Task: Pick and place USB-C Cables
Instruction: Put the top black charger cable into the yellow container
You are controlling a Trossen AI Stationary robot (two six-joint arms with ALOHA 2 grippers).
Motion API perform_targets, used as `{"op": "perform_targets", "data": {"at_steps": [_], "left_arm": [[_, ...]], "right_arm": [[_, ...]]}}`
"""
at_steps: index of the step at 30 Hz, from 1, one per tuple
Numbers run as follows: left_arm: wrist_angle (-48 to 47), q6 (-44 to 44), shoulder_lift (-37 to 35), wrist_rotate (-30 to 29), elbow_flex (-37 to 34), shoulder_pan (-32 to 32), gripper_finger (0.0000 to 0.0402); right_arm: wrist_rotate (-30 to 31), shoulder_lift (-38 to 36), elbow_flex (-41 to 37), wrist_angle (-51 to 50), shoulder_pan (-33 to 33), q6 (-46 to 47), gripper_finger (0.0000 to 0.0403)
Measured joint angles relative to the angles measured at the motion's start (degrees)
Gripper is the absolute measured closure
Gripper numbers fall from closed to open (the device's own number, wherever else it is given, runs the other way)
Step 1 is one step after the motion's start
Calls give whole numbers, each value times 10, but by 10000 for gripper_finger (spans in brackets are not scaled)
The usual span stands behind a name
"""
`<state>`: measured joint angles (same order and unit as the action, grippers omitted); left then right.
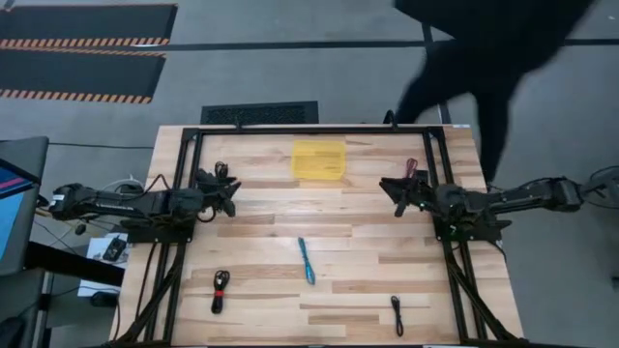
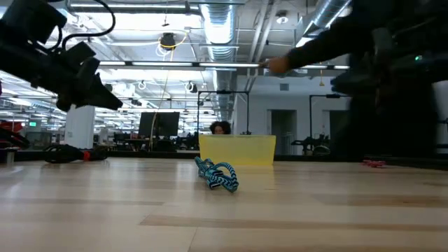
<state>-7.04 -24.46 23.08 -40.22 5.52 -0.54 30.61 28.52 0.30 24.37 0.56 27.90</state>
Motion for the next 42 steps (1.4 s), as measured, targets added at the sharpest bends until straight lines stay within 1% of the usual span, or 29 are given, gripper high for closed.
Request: {"op": "perform_targets", "data": {"at_steps": [4,6,8,10,14,19,22,26,30,33,36,42], "left_arm": [[-110,-72,24,-39,45,7,276],[-143,-103,39,-51,60,19,270],[-157,-136,56,-51,68,36,266],[-161,-165,77,-45,68,52,264],[-160,-195,133,-34,68,86,264],[-155,-205,195,33,68,134,264],[-155,-212,223,57,68,158,264],[-154,-196,246,66,69,182,264],[-153,-179,249,70,69,196,264],[-153,-176,249,71,69,196,264],[-153,-180,249,74,69,194,264],[-156,-167,249,88,70,194,264]], "right_arm": [[63,44,3,33,-24,2,257],[69,62,13,38,-43,1,252],[58,80,26,59,-60,1,248],[32,102,39,78,-74,-8,246],[-2,151,65,119,-90,-40,242],[-8,215,110,143,-97,-89,241],[-8,256,135,144,-97,-105,240],[-8,315,164,145,-98,-129,237],[-8,370,202,146,-109,-134,236],[-8,408,237,147,-113,-142,238],[-16,442,271,146,-109,-171,238],[-23,487,316,135,-91,-207,236]]}}
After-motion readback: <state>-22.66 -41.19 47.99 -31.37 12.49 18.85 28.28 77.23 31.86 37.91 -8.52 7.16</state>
